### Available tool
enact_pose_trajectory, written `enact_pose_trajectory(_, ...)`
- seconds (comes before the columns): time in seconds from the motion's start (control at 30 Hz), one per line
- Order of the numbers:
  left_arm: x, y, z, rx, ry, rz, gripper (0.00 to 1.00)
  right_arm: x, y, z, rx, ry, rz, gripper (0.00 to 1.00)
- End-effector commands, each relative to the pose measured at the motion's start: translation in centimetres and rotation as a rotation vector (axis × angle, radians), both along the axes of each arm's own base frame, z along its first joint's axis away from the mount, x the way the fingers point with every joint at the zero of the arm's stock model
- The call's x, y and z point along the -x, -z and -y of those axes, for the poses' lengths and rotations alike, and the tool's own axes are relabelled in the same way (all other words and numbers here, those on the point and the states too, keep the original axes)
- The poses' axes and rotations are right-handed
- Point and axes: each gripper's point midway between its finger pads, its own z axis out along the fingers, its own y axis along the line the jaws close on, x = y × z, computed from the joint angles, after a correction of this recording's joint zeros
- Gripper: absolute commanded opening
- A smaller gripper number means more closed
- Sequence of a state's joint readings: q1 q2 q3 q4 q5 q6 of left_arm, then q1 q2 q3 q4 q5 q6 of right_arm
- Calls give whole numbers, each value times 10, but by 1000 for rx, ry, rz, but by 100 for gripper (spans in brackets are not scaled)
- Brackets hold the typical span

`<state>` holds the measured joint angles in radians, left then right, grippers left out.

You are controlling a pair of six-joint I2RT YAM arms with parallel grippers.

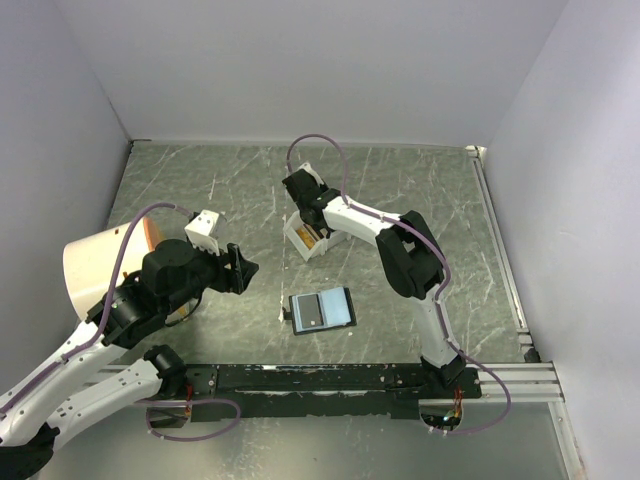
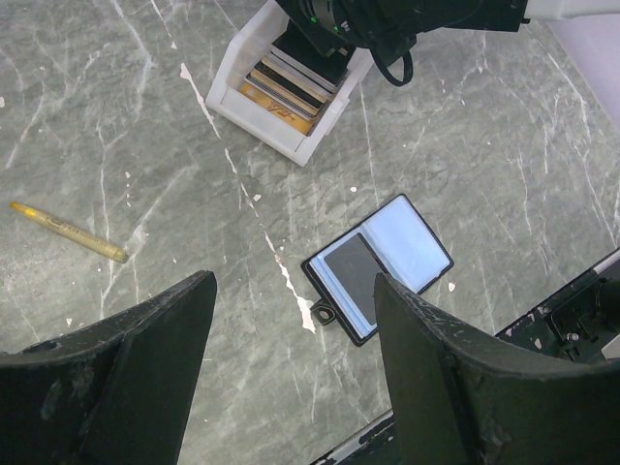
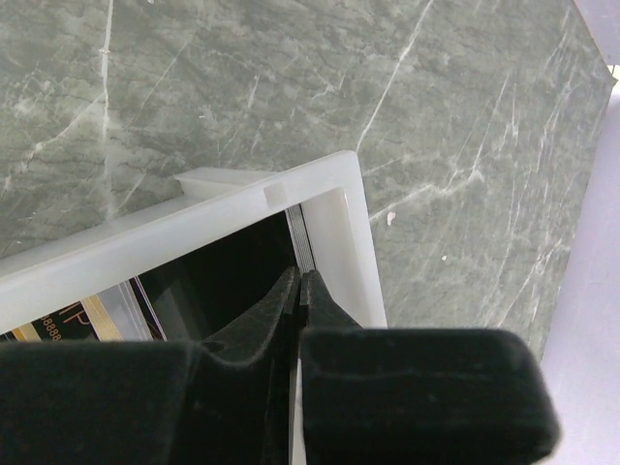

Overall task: Put the credit cards into the card holder
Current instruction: Adjust the credit card in the storage box.

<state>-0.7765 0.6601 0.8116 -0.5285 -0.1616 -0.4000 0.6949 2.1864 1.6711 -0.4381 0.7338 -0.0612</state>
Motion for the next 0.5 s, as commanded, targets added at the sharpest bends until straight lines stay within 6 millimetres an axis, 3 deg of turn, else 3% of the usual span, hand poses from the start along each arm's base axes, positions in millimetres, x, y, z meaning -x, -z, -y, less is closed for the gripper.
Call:
enact_pose_trajectory(0.0, 1, -1, 0, -3, 5, 11, 78, -2, -26, 0, -27, 13, 59, 1)
enact_pose_trajectory(0.2, 0, 0, 0, -7, 3, 10, 78, 3, -45, -10, -95, -12, 61, 0)
enact_pose_trajectory(0.47, 0, 0, 0, -7, 0, 6, 78, 18, -56, -21, -201, -48, 8, 0)
